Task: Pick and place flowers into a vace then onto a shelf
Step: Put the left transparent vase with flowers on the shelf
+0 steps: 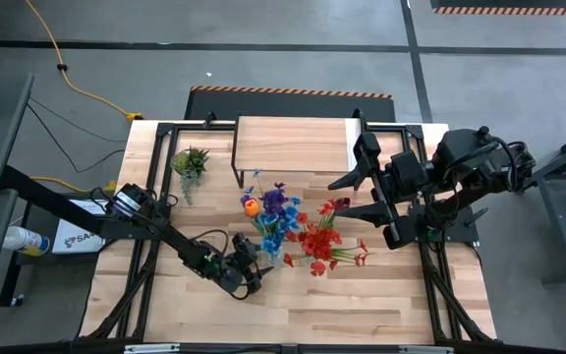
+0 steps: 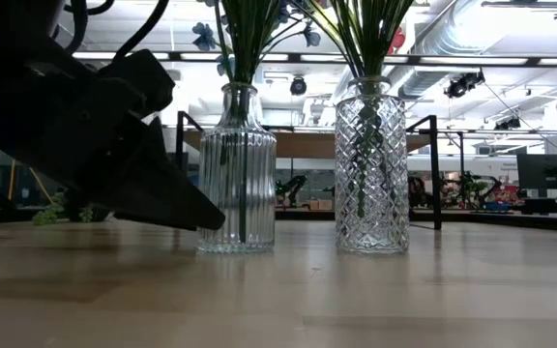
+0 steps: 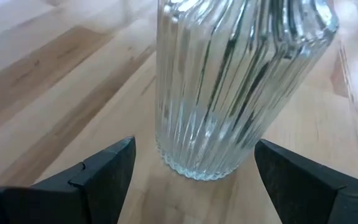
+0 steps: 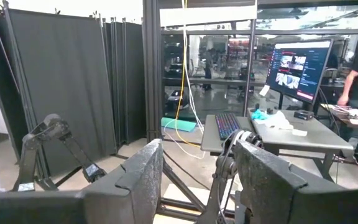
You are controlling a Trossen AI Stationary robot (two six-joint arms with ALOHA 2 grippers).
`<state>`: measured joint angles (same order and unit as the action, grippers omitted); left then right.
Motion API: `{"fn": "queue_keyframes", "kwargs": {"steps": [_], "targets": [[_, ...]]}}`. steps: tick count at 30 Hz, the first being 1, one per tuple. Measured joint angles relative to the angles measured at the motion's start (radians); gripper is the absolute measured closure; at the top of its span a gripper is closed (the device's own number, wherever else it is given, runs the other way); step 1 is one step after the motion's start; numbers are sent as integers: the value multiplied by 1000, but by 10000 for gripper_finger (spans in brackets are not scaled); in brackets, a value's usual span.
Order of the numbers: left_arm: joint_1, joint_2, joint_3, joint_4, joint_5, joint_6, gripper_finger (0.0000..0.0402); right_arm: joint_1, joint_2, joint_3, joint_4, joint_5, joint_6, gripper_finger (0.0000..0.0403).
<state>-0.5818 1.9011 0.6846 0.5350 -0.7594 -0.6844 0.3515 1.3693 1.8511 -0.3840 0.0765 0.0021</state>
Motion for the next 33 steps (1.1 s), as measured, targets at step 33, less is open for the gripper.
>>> {"fn": "queue_keyframes", "kwargs": {"steps": [33], "targets": [[126,0,42,71,118,157,39,0,0,0,-15,48,18,210]]}}
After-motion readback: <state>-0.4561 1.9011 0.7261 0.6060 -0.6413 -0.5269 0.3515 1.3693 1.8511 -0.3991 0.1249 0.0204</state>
